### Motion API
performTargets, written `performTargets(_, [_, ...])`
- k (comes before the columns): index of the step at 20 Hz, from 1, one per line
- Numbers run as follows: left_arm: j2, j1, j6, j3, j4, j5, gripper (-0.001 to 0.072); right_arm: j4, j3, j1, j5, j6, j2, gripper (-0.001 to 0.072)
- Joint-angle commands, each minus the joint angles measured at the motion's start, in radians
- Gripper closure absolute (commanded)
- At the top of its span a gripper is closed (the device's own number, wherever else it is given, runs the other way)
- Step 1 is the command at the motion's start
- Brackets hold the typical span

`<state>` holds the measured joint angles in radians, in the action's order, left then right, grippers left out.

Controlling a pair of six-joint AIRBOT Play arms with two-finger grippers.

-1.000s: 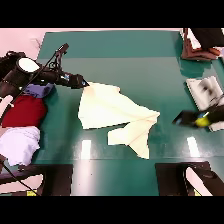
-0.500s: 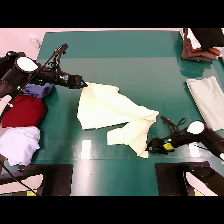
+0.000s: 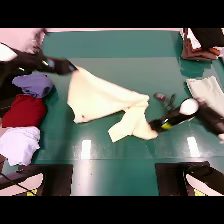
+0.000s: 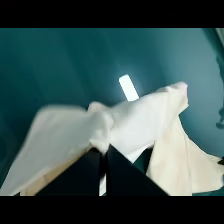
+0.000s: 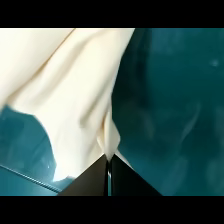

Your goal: Fold the shirts.

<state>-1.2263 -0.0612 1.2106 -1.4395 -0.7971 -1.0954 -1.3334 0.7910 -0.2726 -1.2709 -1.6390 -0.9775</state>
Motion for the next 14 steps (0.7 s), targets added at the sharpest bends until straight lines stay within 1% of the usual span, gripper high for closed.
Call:
performTargets(1, [0.125,0.088,0.015,-0.217,-0.002,-0.011,0.0684,-0.288,0.296,0.152,-0.165,-0.035,0.164,0.0689])
performTargets(5, [0.245,0.112,0.015,-0.506,-0.011,-0.005,0.0684,-0.281,0.657,0.423,-0.116,0.011,0.288,0.0689])
performTargets(8, [0.314,0.112,0.014,-0.655,-0.016,0.013,0.0685,-0.281,0.836,0.544,-0.109,0.036,0.322,0.0689])
performTargets(10, [0.358,0.112,0.013,-0.658,-0.039,0.035,0.0684,-0.259,0.895,0.584,-0.110,0.040,0.327,0.0689])
performTargets(11, [0.360,0.112,0.016,-0.658,-0.043,0.017,0.0684,-0.203,0.911,0.593,-0.108,0.062,0.316,0.0689])
performTargets(13, [0.355,0.112,0.051,-0.655,-0.042,-0.030,0.0685,-0.098,0.936,0.589,-0.109,0.087,0.283,0.0690])
performTargets(14, [0.355,0.112,0.057,-0.642,-0.042,-0.033,0.0684,-0.078,0.950,0.582,-0.111,0.088,0.267,0.0689])
